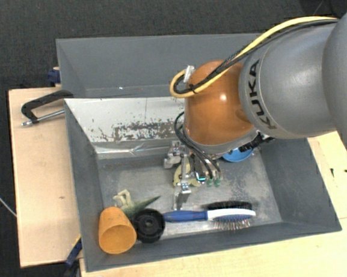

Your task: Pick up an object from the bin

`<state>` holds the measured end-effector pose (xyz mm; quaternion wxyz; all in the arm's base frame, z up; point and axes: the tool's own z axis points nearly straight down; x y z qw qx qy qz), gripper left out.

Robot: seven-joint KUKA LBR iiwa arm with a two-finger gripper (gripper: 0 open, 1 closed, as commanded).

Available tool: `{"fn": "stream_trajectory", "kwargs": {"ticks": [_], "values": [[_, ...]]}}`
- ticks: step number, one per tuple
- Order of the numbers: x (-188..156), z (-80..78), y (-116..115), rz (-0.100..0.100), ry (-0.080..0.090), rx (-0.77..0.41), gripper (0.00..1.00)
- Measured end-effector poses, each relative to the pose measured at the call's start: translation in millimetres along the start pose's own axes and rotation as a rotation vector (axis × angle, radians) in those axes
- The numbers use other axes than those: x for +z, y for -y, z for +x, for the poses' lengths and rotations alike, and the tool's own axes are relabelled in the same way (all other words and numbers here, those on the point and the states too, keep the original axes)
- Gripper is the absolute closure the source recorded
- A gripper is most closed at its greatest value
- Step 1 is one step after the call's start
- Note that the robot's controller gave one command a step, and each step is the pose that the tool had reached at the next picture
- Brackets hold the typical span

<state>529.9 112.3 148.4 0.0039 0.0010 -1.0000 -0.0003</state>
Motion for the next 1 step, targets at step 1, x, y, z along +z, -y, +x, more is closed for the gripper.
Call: {"fn": "stream_trajectory", "kwargs": {"ticks": [1], "values": [[75.9,28.1,30.8,0.000,0.016,-0.277,0.00]]}}
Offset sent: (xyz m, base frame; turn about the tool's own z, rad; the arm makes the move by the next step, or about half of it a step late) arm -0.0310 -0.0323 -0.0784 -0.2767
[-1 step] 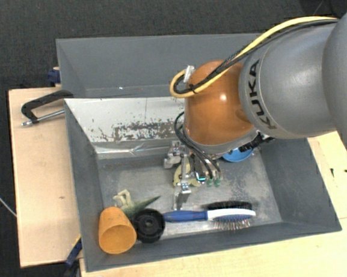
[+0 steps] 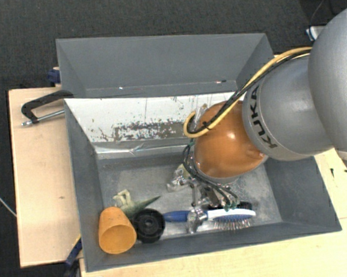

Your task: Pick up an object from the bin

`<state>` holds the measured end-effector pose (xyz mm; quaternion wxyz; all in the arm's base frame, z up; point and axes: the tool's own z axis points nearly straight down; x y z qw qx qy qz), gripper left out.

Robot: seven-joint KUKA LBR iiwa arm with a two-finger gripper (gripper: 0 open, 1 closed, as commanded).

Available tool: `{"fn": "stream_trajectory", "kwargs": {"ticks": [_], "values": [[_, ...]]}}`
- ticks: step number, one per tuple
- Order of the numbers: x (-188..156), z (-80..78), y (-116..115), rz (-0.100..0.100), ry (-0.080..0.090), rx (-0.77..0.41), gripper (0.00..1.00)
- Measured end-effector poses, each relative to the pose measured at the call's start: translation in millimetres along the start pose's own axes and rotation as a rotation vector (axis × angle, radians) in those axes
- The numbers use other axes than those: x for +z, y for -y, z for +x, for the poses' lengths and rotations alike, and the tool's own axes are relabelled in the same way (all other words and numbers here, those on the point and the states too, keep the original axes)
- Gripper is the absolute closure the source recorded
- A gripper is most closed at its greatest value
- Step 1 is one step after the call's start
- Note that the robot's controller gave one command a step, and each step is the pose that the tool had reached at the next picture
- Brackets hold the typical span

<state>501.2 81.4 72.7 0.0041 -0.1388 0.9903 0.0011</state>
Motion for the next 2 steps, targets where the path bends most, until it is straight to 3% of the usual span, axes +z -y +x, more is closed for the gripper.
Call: {"fn": "stream_trajectory", "kwargs": {"ticks": [1,2], "values": [[-2,-3.1,0,0.001,0.012,0.002,1.00],[-140,-26.1,-21,0.000,0.005,0.018,1.00]]}}
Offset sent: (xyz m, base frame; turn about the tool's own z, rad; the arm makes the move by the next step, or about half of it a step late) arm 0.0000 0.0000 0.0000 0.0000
